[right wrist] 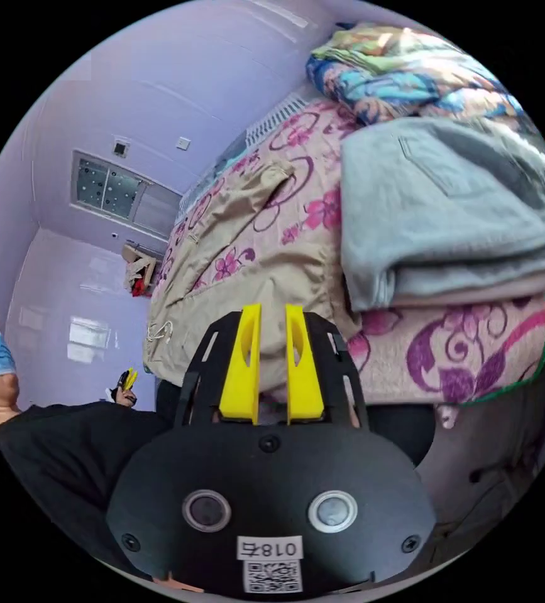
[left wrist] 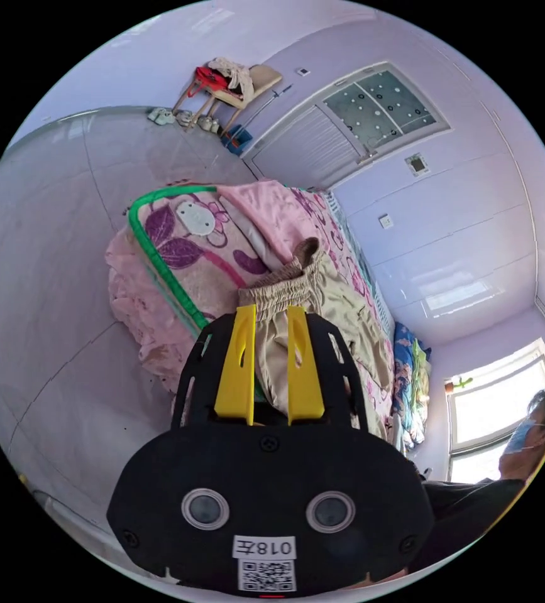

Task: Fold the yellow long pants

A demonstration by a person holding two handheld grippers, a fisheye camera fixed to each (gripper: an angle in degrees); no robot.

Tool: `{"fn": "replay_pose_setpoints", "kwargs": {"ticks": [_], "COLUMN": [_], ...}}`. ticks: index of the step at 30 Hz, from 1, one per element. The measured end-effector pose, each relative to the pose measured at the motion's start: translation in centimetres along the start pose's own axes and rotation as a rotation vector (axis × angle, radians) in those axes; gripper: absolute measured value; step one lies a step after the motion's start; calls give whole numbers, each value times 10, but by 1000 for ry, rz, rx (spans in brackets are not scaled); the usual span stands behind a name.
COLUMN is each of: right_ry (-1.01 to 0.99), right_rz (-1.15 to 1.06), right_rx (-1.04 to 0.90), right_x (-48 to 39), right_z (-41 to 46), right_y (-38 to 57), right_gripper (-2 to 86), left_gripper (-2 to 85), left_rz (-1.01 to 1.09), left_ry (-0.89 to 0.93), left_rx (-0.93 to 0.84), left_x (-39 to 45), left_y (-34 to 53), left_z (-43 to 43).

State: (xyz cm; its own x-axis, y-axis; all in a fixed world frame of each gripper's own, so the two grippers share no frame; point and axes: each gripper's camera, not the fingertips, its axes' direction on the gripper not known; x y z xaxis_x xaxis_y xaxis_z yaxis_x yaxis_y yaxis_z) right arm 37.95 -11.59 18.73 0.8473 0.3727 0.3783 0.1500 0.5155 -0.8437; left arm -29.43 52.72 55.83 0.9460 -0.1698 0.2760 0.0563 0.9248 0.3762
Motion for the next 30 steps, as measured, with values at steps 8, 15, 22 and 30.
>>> {"fn": "replay_pose_setpoints", "kwargs": {"ticks": [8, 15, 22, 30], "right_ry": [82, 278, 485, 751], "right_rz": [-343, -324, -408, -386], "right_rx": [125, -44, -52, -48], "right_x": [-85, -91, -119, -130], "right_z": [91, 213, 246, 280], "right_y": [-227, -383, -387, -397], "right_gripper": [108, 134, 78, 113], "left_gripper": [65, 61, 51, 49], "left_rz": [231, 326, 349, 329], "left_ry": [26, 49, 5, 59], "left_rx": [-34, -99, -101, -82], "left_x": [116, 183, 201, 209], "left_y": [9, 4, -9, -4], "left_z": [23, 53, 55, 51]}}
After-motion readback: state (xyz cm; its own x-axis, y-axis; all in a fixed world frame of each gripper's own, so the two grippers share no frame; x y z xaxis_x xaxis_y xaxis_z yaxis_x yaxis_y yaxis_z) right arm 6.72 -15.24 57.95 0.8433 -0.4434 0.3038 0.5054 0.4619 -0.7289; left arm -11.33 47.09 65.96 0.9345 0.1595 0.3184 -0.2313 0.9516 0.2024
